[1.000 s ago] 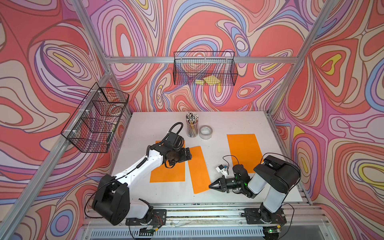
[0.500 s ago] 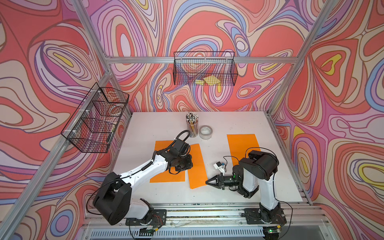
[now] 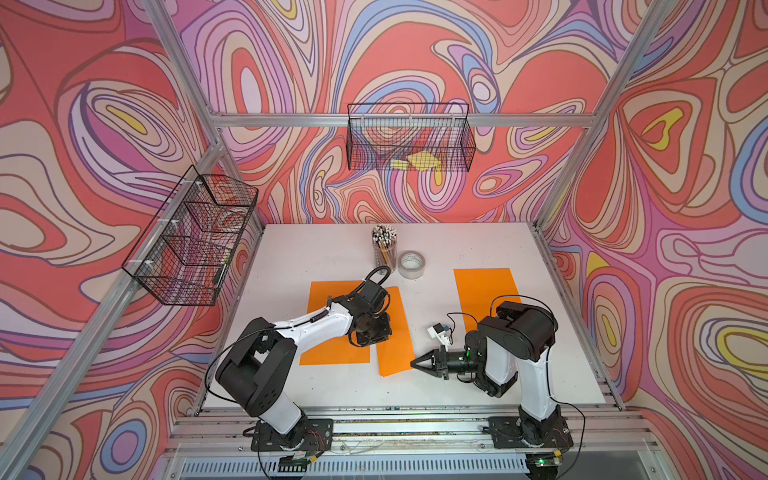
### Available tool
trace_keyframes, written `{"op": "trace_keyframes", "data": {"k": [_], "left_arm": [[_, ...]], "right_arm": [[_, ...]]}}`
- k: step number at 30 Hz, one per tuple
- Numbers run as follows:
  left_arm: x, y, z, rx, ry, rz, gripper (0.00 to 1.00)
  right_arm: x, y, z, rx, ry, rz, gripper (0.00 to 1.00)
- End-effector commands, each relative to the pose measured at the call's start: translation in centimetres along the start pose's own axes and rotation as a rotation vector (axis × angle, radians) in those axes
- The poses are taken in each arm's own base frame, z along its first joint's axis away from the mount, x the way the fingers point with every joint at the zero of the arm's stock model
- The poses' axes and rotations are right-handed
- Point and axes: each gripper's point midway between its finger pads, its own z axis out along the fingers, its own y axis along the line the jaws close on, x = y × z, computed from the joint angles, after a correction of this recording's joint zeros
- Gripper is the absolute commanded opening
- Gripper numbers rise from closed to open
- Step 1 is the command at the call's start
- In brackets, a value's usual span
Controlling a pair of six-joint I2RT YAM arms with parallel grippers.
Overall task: Fold the rectangular paper in half along the long edge
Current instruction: Fold the paper at the center of the board, then move the paper at the center of the board.
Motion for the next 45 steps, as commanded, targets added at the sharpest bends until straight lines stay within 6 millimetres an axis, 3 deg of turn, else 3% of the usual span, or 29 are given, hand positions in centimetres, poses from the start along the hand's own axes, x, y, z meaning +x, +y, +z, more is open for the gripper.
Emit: {"op": "trace_keyframes", "data": {"k": [1,5,8,12,14,17,20,27,30,32,34,36,38,40,43,45], "left_arm": [[-0.3,0.0,-2.1,-0.027,-0.039,0.02,0.05],[-0.6,0.3,-4.3,-0.023,-0.089,0.023,0.09],[-0.9,0.8,-6.4,-0.005,-0.142,0.01,0.13],[-1.4,2.1,-9.9,0.007,-0.234,-0.024,0.17],[-1.6,2.8,-11.8,0.011,-0.288,-0.037,0.19],[-1.7,3.8,-14.8,0.014,-0.373,-0.059,0.26],[-1.9,4.7,-17.9,-0.002,-0.465,-0.076,0.33],[-2.7,6.3,-25.5,-0.071,-0.72,-0.086,0.44],[-3.2,5.2,-28.9,0.001,-0.855,-0.04,0.52],[-3.5,4.3,-30.9,0.046,-0.938,-0.002,0.61],[-3.9,3.4,-32.1,0.079,-0.986,0.041,0.65],[-4.5,1.7,-32.6,0.115,-0.992,0.099,0.68],[-5.2,-0.6,-32.6,0.168,-0.964,0.161,0.68],[-5.5,-2.9,-32.8,0.238,-0.95,0.219,0.66],[-5.1,-5.9,-34.4,0.34,-1.03,0.327,0.71],[-4.9,-6.7,-35.5,0.358,-1.097,0.367,0.77]], "right_arm": [[-0.7,-5.6,-1.1,0.187,-0.128,0.17,0.01],[-1.7,-6.0,-1.7,0.219,-0.192,0.169,0.02],[-2.3,-5.9,-2.1,0.249,-0.217,0.155,0.11],[-3.3,-5.2,-2.1,0.302,-0.223,0.108,0.3],[-3.8,-5.0,-2.2,0.363,-0.214,0.082,0.47],[-4.8,-3.3,-2.9,0.45,-0.221,0.006,0.54],[-5.2,-2.4,-4.7,0.556,-0.256,-0.032,0.62],[-5.1,-1.3,-11.3,0.869,-0.383,-0.056,0.65],[-6.9,3.4,-14.7,0.911,-0.549,-0.166,0.65],[-8.5,7.9,-17.5,0.944,-0.681,-0.275,0.71],[-9.9,11.9,-19.3,0.969,-0.762,-0.389,0.77],[-11.2,15.4,-20.3,0.982,-0.822,-0.493,0.76],[-12.5,19.0,-21.5,0.97,-0.915,-0.568,0.65],[-13.1,22.1,-23.2,0.955,-1.032,-0.586,0.39],[-12.6,26.0,-26.9,0.92,-1.228,-0.577,0.35],[-11.7,29.0,-29.3,0.906,-1.329,-0.682,0.44]]}}
